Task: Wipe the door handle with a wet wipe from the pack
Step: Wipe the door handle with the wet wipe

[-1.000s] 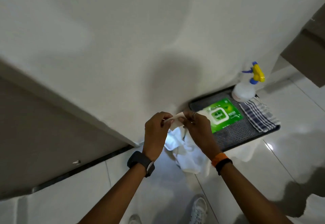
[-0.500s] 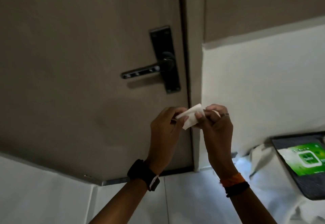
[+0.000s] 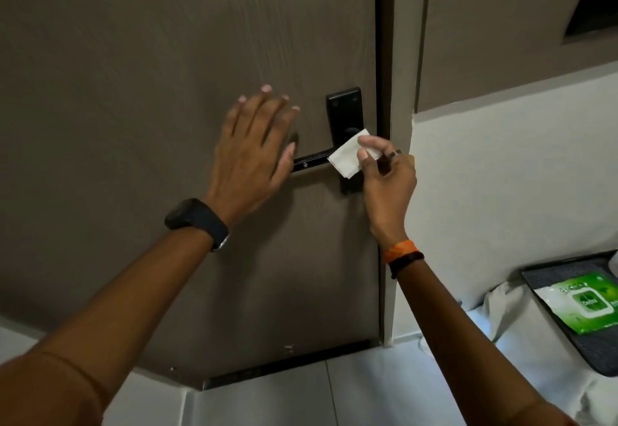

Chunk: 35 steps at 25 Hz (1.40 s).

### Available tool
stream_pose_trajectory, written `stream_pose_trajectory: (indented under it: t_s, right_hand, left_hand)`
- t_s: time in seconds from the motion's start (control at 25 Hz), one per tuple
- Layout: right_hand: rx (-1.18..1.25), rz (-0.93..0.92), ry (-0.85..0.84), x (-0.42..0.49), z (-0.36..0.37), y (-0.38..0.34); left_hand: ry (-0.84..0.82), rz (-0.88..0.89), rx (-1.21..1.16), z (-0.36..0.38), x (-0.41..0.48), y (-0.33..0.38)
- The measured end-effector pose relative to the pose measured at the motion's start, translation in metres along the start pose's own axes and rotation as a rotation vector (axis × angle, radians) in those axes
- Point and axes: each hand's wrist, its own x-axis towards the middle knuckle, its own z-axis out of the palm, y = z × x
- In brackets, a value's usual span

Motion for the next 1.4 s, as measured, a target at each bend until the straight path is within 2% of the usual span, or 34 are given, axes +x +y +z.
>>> stream_pose_trajectory:
  t_s: [0.16,0.28,0.36,0.48,0.56,0.76,0.92,1.0,1.12,1.2,1.32,1.4]
  right_hand:
    - [-0.131,-0.116,0.153,0.001,0.02,0.018]
    - [-0.157,-0.213,0.237,-0.008,0.033,0.029]
    - [-0.226,-0.224,0.171,-0.018,0.047,0.04]
    - [-0.462,-0.278,0.023,-0.041,0.073,0.057]
    - [-0.513,-0.319,-0.021,-0.052,0.089,0.066]
    - [-0.628,-0.589,-0.076,-0.052,0.092,0.091]
    - [-0.515,-0.491,0.044,-0.042,0.096,0.093]
    - [-0.501,-0.507,-0.019,-0.058,0.112,0.09]
    - [-0.622,-0.643,-0.16,-0.075,0.118,0.096]
    - [-0.638,-0.62,-0.052,-0.061,0.107,0.099]
    - [-0.523,-0.448,0.156,-0.042,0.099,0.095]
    - [-0.52,-0.502,0.083,-0.052,0.11,0.092]
  left_hand:
    - [-0.054,0.126,0.208,0.009,0.018,-0.045]
    - [-0.024,0.248,0.302,0.018,0.022,-0.063]
    - [-0.004,0.301,0.335,0.026,0.024,-0.071]
    - [0.023,0.337,0.366,0.035,0.024,-0.082]
    - [0.055,0.358,0.396,0.043,0.024,-0.087]
    - [0.096,0.436,0.449,0.055,0.024,-0.093]
    - [0.11,0.452,0.435,0.059,0.023,-0.093]
    - [0.11,0.45,0.437,0.059,0.023,-0.095]
    - [0.114,0.451,0.44,0.059,0.023,-0.095]
    - [0.129,0.45,0.447,0.059,0.023,-0.094]
    - [0.15,0.442,0.441,0.059,0.023,-0.092]
    - [0.147,0.438,0.434,0.058,0.022,-0.091]
